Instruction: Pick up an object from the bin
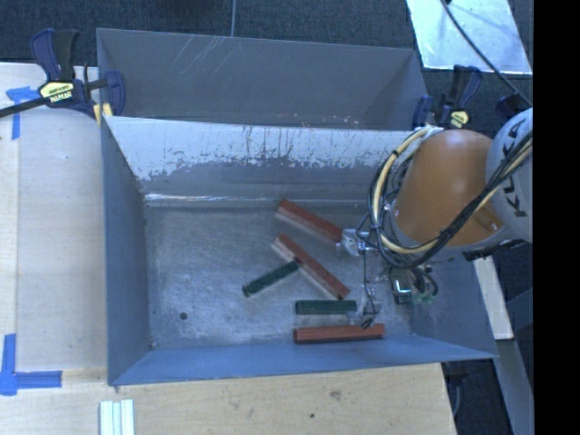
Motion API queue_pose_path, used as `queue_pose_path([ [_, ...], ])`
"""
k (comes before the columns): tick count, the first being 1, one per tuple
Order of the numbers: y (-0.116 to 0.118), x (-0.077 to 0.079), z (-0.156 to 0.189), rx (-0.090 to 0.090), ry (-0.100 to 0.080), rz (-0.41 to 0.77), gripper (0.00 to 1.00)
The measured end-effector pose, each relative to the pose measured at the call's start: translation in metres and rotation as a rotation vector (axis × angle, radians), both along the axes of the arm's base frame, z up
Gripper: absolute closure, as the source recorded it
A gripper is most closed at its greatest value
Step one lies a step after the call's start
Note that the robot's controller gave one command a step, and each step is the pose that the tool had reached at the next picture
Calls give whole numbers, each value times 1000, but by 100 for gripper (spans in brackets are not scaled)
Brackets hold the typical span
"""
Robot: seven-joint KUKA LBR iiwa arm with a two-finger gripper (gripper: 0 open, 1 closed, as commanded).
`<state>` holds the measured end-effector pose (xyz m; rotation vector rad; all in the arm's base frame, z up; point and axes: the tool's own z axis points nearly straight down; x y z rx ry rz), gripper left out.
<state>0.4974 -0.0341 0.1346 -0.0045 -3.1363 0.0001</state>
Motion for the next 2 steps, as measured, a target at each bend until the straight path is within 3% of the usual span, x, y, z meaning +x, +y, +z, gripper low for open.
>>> queue_pose_path([
  [1, 68, 47, -23, 3, -10, -117, 0],
  [2, 91, 37, -63, 1, -12, 93, 0],
])
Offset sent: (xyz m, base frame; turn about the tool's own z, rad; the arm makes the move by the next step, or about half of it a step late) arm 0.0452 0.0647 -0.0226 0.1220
